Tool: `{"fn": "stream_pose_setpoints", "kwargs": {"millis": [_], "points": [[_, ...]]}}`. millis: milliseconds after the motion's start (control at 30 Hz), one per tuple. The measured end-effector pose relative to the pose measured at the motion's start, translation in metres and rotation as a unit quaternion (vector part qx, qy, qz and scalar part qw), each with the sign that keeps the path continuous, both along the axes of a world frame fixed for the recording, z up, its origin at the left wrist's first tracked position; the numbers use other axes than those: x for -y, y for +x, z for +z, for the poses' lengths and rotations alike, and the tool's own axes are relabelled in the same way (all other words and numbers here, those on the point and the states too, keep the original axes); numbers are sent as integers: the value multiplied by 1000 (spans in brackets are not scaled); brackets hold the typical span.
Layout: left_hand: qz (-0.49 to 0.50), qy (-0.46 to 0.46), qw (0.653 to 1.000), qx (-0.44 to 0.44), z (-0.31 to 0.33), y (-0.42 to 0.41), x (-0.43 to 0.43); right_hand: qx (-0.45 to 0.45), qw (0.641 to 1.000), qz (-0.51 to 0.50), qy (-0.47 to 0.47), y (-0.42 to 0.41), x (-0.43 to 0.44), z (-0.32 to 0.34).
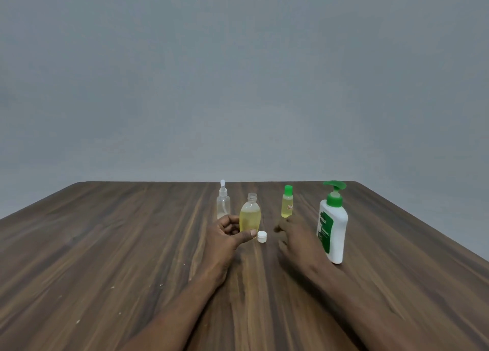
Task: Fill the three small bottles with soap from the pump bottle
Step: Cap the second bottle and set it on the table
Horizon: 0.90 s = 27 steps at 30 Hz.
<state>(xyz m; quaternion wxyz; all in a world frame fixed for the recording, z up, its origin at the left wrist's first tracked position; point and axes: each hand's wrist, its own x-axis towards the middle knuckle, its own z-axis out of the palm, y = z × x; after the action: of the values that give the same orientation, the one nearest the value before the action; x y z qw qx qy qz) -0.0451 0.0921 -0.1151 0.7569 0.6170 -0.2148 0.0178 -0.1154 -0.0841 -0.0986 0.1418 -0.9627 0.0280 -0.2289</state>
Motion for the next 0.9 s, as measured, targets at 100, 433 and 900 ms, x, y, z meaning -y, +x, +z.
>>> {"fn": "stream_pose_setpoints", "kwargs": {"millis": [100,433,900], "points": [[2,-3,1000,-3,-1,4,1,-45,998,4,49,28,7,1],[0,6,1000,-17,-3,9,1,-67,992,78,67,58,6,-2],[-3,64,998,-16,-7,9,1,-44,974,166,148,29,-6,111]]}}
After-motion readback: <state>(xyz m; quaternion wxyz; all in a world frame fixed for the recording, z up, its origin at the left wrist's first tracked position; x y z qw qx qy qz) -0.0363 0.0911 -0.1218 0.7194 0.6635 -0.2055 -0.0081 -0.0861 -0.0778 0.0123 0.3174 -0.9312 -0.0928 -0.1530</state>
